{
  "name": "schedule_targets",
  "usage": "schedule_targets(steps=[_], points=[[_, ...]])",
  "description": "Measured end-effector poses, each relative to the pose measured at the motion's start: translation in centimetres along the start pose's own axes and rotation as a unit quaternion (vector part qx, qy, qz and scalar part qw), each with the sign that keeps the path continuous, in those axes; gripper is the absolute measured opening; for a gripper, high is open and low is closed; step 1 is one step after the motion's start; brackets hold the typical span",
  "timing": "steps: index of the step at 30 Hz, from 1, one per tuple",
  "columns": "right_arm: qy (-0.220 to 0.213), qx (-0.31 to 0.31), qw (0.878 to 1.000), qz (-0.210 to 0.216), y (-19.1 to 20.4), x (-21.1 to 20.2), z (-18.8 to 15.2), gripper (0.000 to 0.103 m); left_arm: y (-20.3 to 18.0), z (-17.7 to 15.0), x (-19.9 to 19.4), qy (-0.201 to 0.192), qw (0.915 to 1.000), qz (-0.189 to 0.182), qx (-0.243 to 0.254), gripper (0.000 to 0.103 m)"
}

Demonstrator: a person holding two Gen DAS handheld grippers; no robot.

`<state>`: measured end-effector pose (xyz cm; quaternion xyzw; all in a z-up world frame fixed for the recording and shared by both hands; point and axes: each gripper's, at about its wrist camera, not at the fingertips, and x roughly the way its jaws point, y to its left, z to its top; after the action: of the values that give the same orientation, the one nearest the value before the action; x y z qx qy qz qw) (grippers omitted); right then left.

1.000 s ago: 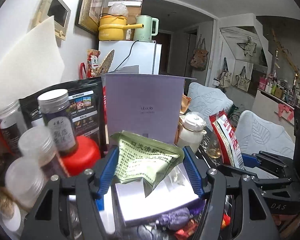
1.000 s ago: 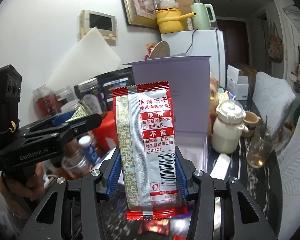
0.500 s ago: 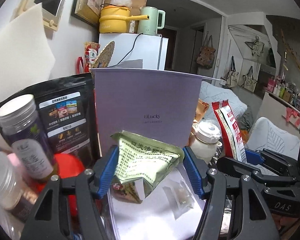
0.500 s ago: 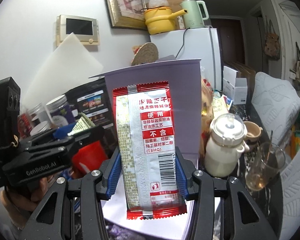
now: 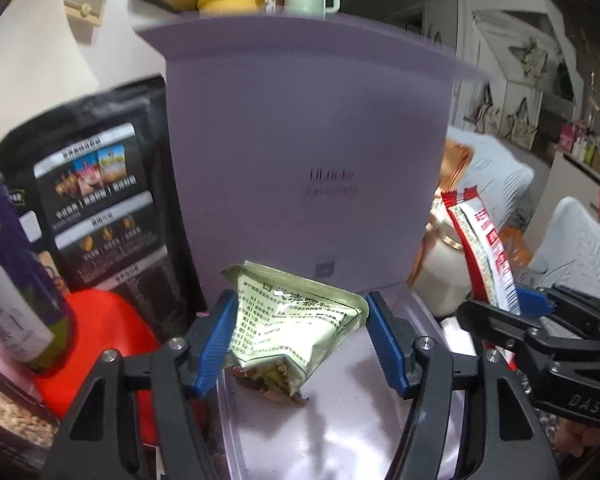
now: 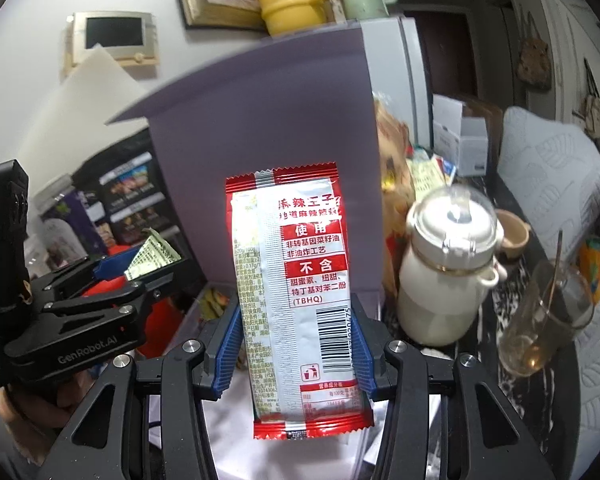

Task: Organize soft objects
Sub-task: 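Lower both packets into the lavender box and open both grippers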

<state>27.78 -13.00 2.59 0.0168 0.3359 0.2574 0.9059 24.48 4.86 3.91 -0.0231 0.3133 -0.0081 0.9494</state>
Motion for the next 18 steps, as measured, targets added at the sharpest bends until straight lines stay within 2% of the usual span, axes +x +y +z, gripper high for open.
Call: schedule_targets(steps=[3,7,14,18], points=[[0.009,-0.003,1.0,-0.005,-0.1,0.9,-0.4,0.048,-0.3,-0.4,1.3,0.016,0.9998,0.013,0.007,0.064],[0.027,-0.001,1.0,-0.006,-0.3,2.1,-1.0,0.048,-0.1,-0.8,2.7,0.038,0.9993,0.007,-0.003,0.064],[0.058,0.007,0.998,-0.007,-0.5,4.0,-1.6,0.048,0.2,-1.3,5.0,0.073,0.9968,0.031,-0.004,0.064],[0.059,0.016,0.998,-0.03,-0.6,4.6,-2.0,0.048,0.2,-1.6,5.9,0.087,0.9954,0.041,-0.002,0.064]])
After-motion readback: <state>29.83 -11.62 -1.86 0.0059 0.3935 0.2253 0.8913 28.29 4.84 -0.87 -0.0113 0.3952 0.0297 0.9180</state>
